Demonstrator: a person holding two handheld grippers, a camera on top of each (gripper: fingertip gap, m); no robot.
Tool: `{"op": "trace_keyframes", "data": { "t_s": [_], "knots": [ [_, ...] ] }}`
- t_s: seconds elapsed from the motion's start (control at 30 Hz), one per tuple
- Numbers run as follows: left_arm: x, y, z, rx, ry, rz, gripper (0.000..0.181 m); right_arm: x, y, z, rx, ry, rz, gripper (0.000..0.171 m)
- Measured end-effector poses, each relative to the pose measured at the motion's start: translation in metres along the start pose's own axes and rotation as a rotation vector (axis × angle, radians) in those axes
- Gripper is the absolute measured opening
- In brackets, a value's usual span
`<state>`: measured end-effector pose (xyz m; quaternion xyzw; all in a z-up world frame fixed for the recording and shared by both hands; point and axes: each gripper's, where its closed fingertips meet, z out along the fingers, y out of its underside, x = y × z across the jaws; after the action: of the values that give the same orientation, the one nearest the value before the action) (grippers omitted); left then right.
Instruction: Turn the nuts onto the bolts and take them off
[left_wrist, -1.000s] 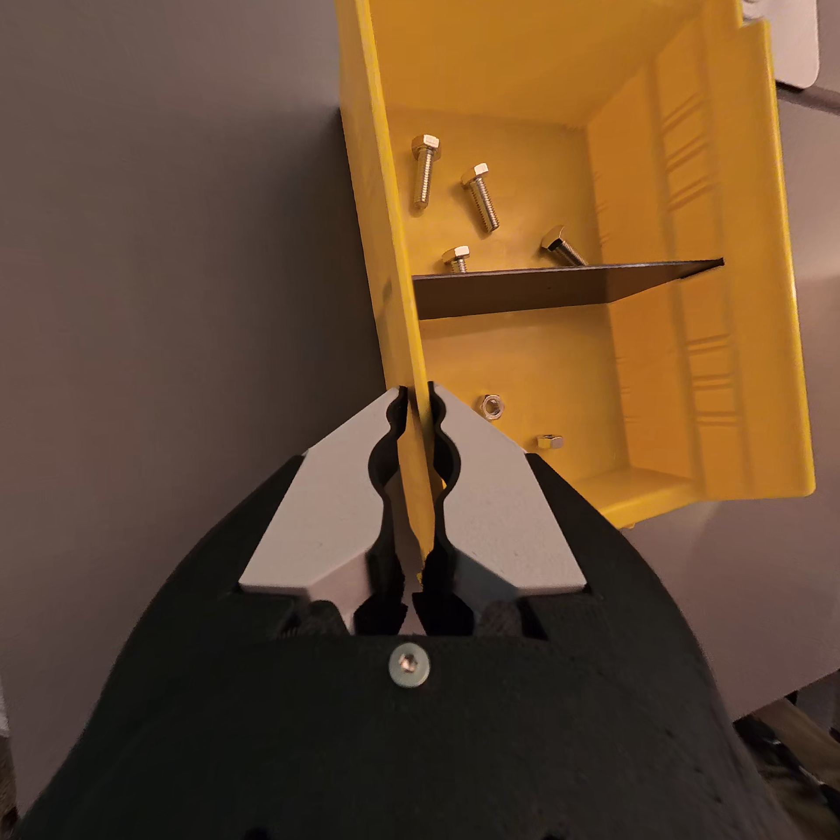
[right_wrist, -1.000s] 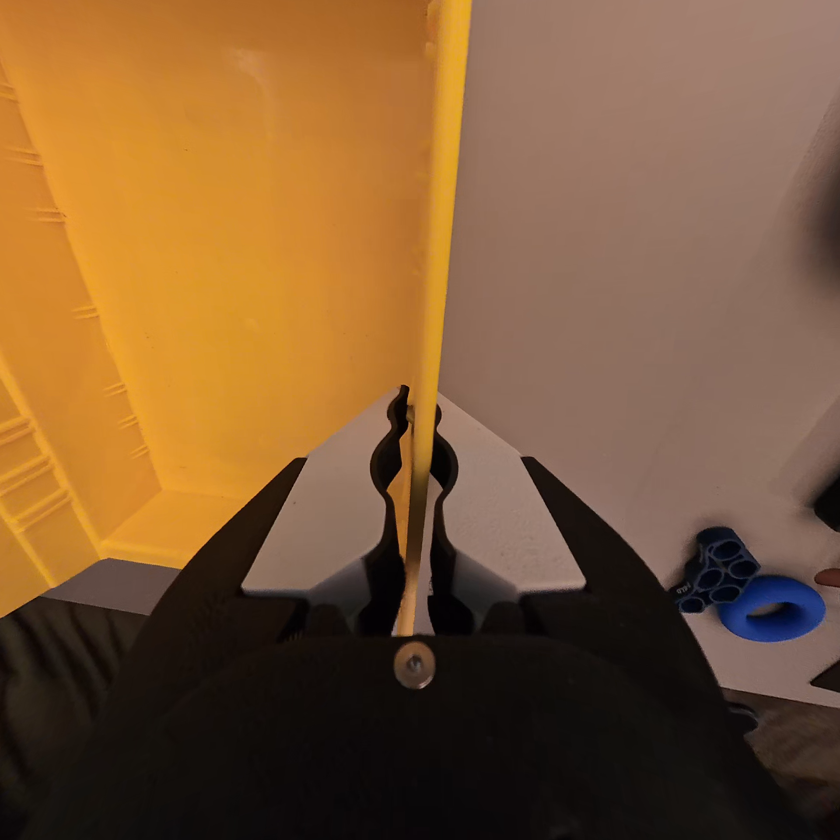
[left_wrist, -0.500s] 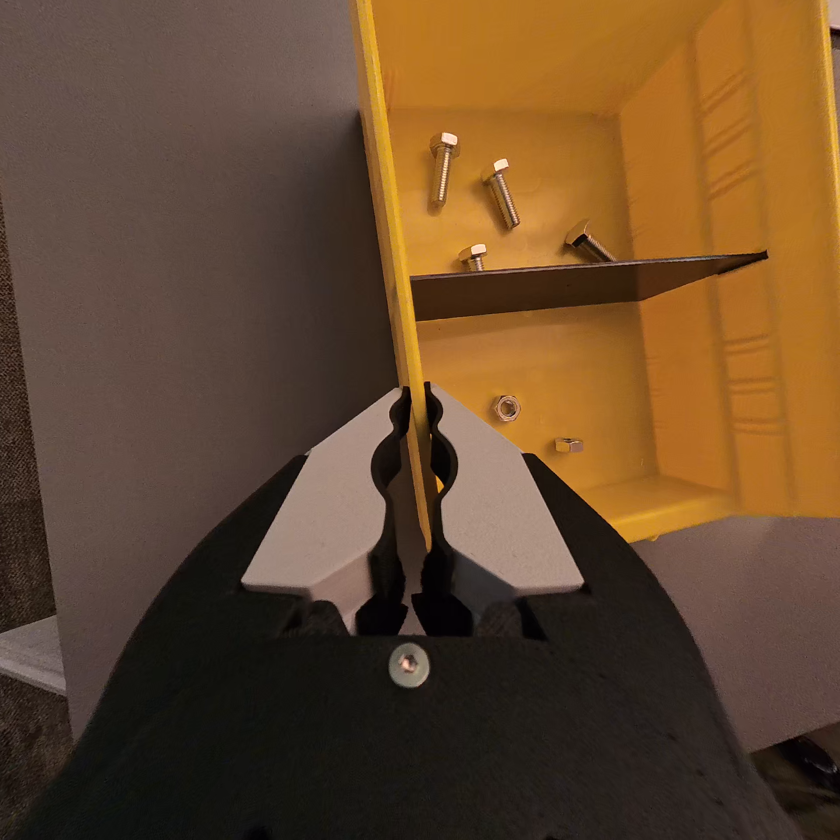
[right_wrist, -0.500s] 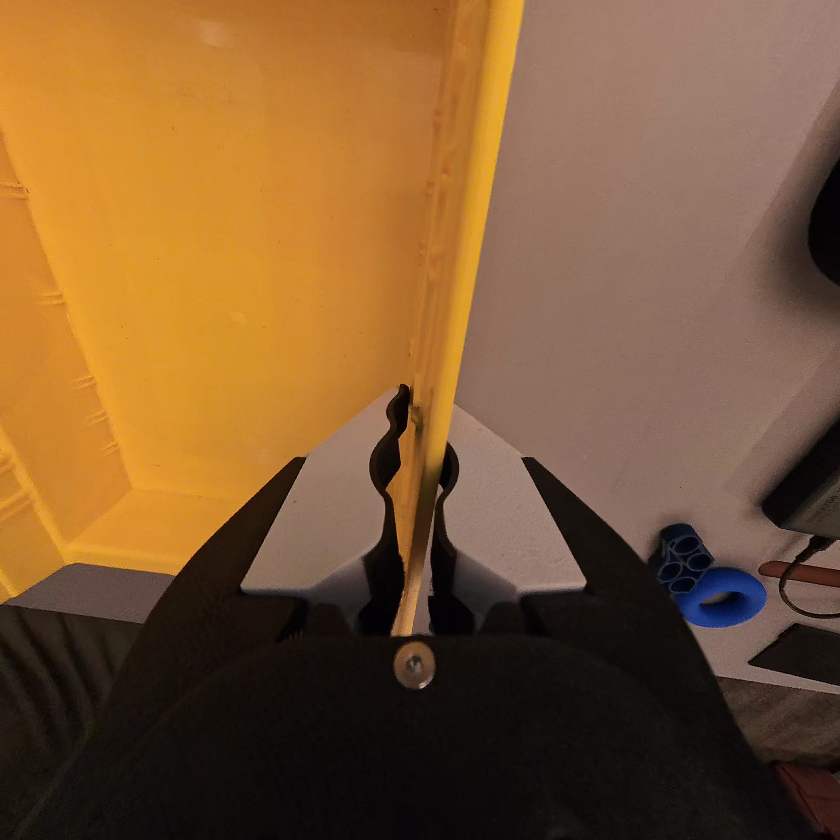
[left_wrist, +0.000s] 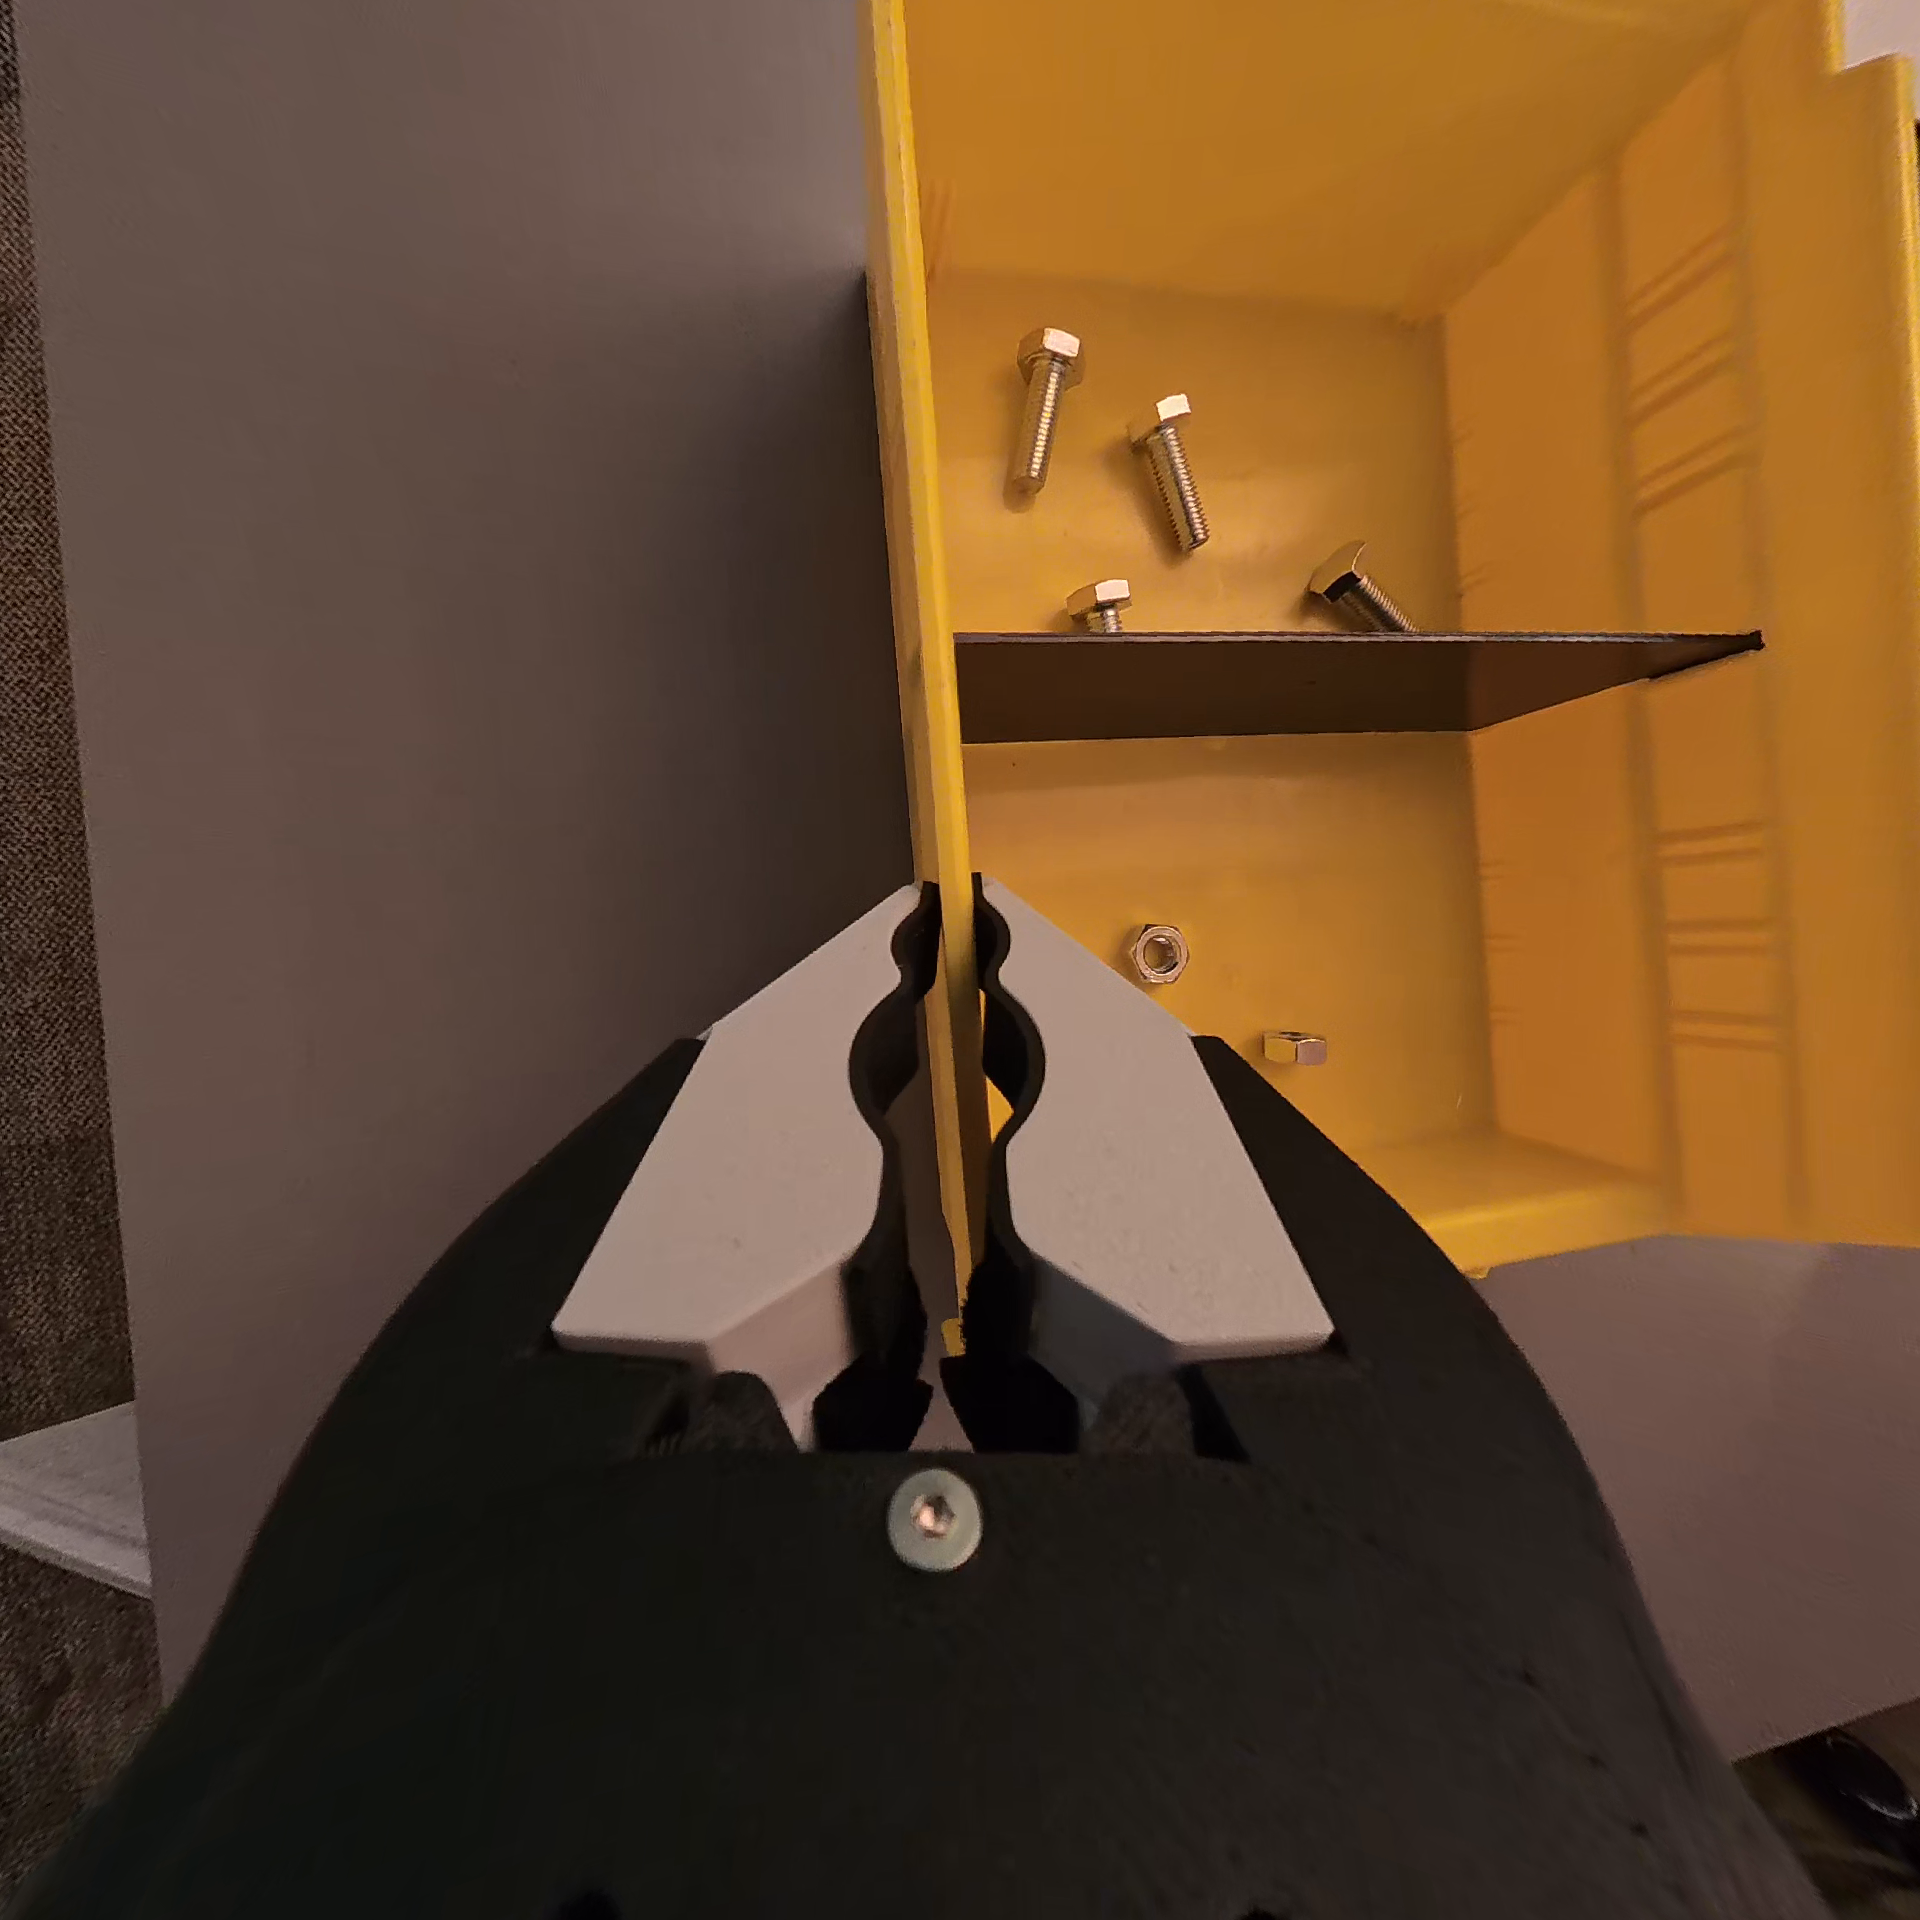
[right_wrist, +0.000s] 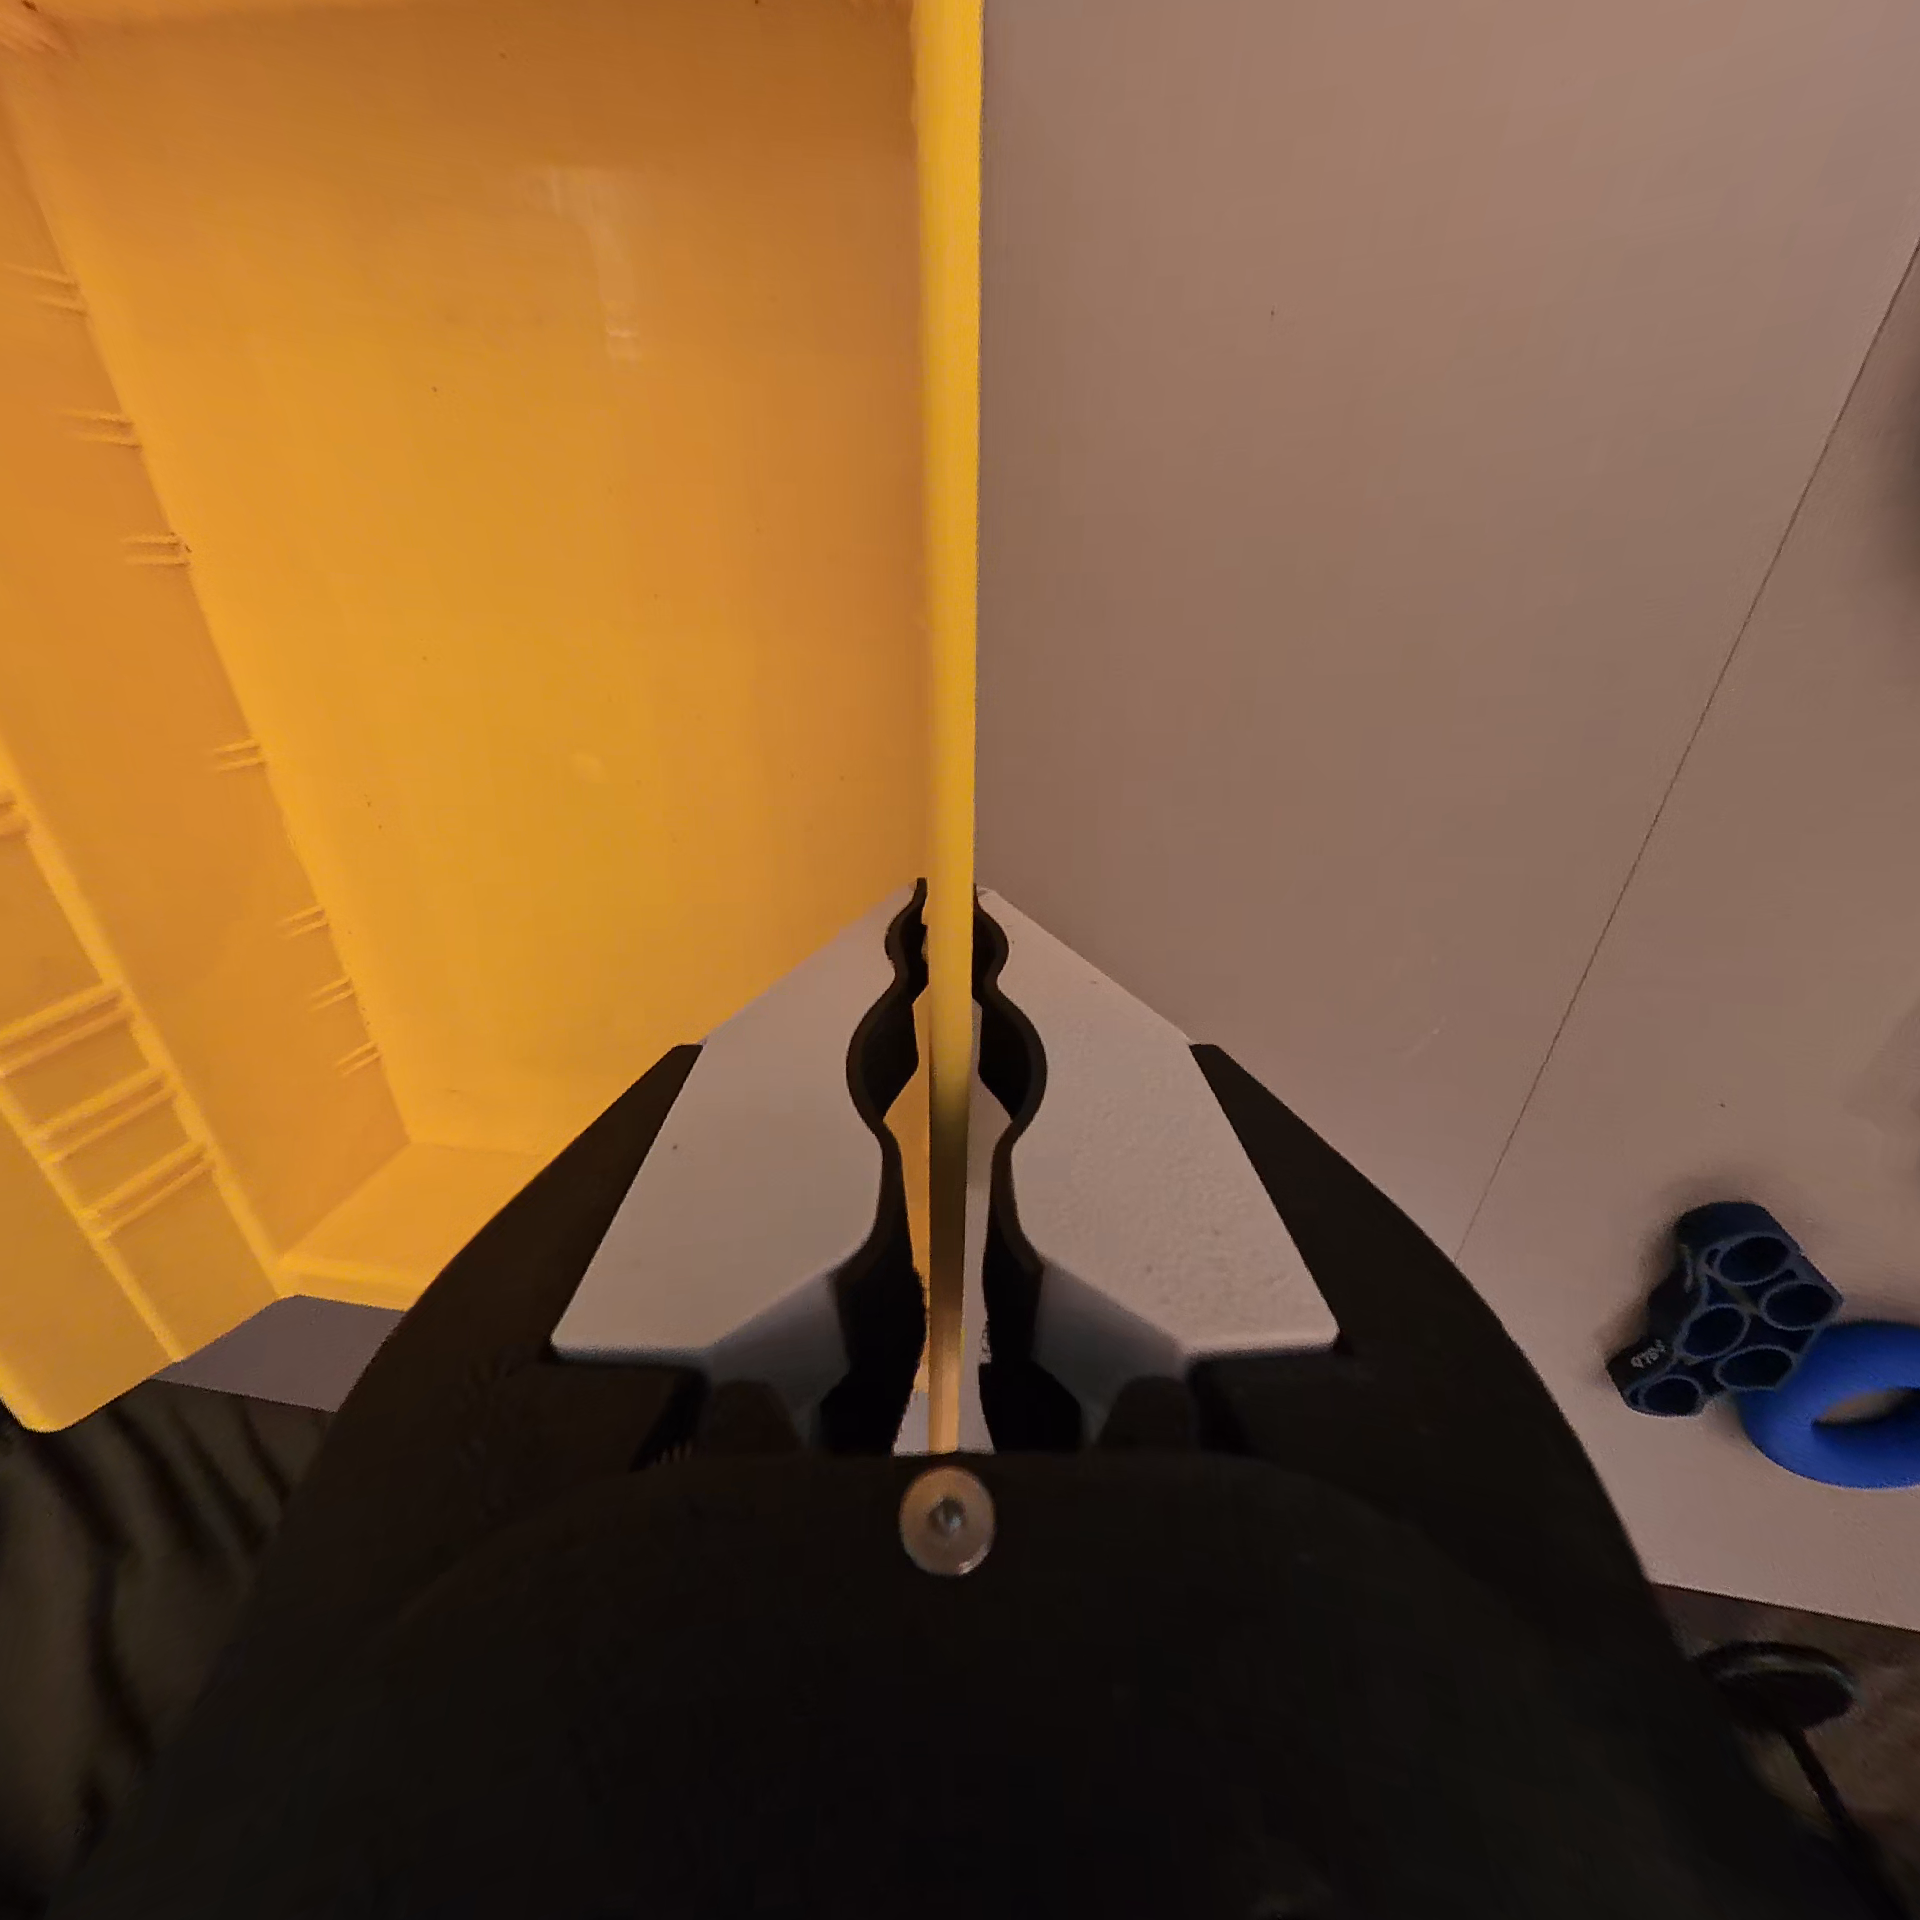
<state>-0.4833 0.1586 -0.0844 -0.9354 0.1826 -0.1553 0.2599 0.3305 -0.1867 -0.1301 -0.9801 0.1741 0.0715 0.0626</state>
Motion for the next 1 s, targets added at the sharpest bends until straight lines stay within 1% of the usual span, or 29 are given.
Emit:
{"op": "trace_keyframes", "data": {
  "t_s": [0.1,0.2,0.27,0.33,0.4,0.43,0.5,0.57,0.6,0.63,0.7,0.73,0.77,0.83,0.93,1.0],
  "knots": [
    [0.000,0.000,-0.001,-0.001,-0.006,0.003,0.003,0.000,0.000,0.000,0.017,0.005,-0.016,0.004],
    [-0.005,-0.006,-0.018,0.019,-0.095,-0.020,0.014,0.007,-0.008,-0.006,0.090,0.077,-0.052,0.017],
    [0.006,-0.024,-0.044,0.123,-0.132,0.026,0.019,0.007,-0.023,-0.023,0.205,0.105,-0.066,0.022],
    [0.035,-0.037,-0.066,0.212,-0.097,0.127,0.024,0.003,-0.041,-0.056,0.357,0.139,-0.079,0.024],
    [0.068,-0.030,-0.069,0.200,-0.028,0.248,0.030,-0.012,-0.064,-0.105,0.582,0.173,-0.114,0.027],
    [0.079,-0.018,-0.063,0.146,-0.011,0.306,0.033,-0.031,-0.077,-0.136,0.743,0.168,-0.151,0.029],
    [0.082,0.005,-0.042,-0.031,-0.039,0.379,0.030,-0.094,-0.091,-0.208,1.119,0.067,-0.281,0.035],
    [0.081,0.022,-0.021,-0.184,-0.039,0.377,0.032,-0.165,-0.077,-0.274,1.481,-0.070,-0.419,0.046],
    [0.078,0.026,-0.012,-0.233,-0.044,0.363,0.036,-0.200,-0.061,-0.296,1.615,-0.143,-0.500,0.052],
    [0.075,0.028,-0.005,-0.268,-0.059,0.345,0.037,-0.232,-0.045,-0.310,1.696,-0.218,-0.564,0.053],
    [0.070,0.036,0.005,-0.344,-0.077,0.293,0.046,-0.284,-0.021,-0.315,1.716,-0.345,-0.655,0.052],
    [0.064,0.041,0.008,-0.382,-0.109,0.267,0.046,-0.305,-0.013,-0.312,1.698,-0.382,-0.685,0.053],
    [0.057,0.045,0.010,-0.412,-0.147,0.246,0.046,-0.325,-0.007,-0.307,1.671,-0.409,-0.717,0.052],
    [0.051,0.050,0.015,-0.449,-0.172,0.196,0.044,-0.359,0.001,-0.289,1.570,-0.463,-0.783,0.050],
    [0.043,0.056,0.023,-0.493,-0.191,0.130,0.042,-0.393,0.001,-0.250,1.345,-0.489,-0.812,0.046],
    [0.039,0.061,0.026,-0.525,-0.198,0.103,0.039,-0.400,-0.003,-0.229,1.276,-0.443,-0.799,0.042]
  ]
}}
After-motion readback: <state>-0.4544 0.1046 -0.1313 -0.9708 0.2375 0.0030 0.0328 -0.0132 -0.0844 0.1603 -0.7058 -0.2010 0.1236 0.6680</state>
